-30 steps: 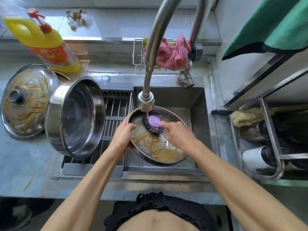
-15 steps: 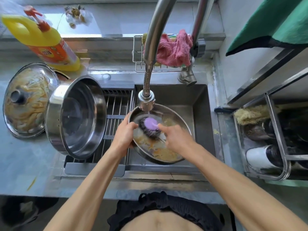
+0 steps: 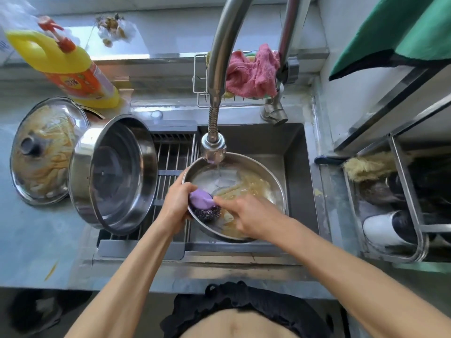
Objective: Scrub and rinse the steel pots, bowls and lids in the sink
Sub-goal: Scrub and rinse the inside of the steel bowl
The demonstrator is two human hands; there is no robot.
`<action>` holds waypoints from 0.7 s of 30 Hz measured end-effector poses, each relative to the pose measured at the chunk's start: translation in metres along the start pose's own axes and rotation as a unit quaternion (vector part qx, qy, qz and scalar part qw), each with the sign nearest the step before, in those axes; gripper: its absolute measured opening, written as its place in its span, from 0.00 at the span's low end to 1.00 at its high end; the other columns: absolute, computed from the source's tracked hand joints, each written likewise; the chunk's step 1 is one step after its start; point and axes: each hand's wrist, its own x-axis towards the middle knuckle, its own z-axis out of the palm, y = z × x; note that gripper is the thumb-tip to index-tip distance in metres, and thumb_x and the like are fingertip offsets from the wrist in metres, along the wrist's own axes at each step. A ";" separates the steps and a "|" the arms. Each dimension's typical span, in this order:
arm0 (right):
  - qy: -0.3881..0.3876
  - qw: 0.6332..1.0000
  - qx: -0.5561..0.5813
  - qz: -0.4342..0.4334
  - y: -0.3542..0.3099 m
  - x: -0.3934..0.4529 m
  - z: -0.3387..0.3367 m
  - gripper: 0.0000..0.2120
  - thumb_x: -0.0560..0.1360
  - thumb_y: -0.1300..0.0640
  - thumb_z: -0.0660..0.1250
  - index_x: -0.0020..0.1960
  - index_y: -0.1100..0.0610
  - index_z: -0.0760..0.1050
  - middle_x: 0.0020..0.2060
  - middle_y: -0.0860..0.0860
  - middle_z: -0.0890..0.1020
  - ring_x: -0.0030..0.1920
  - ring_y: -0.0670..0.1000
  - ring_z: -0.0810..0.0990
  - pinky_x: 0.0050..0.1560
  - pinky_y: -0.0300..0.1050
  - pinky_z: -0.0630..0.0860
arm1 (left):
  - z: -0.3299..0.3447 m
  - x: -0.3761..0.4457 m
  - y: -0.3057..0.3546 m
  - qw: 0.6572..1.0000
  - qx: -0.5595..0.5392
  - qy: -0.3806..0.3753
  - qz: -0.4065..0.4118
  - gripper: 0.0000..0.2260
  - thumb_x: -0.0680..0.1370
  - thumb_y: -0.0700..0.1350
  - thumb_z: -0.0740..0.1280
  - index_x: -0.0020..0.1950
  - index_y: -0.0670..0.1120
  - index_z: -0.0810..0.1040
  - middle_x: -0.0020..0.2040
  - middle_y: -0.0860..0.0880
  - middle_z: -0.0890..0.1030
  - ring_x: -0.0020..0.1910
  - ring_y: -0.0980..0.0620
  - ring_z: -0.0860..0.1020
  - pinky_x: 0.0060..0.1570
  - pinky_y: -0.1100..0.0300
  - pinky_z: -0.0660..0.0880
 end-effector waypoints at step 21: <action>-0.013 0.999 0.013 0.027 -0.002 -0.012 0.003 0.36 0.76 0.66 0.60 0.75 0.37 0.59 0.43 0.49 0.76 0.42 0.54 0.79 0.40 0.51 0.77 | 0.006 -0.004 0.016 0.993 0.079 0.026 0.078 0.27 0.75 0.31 0.57 0.62 0.61 0.77 0.54 0.58 0.83 0.53 0.60 0.82 0.50 0.65 0.78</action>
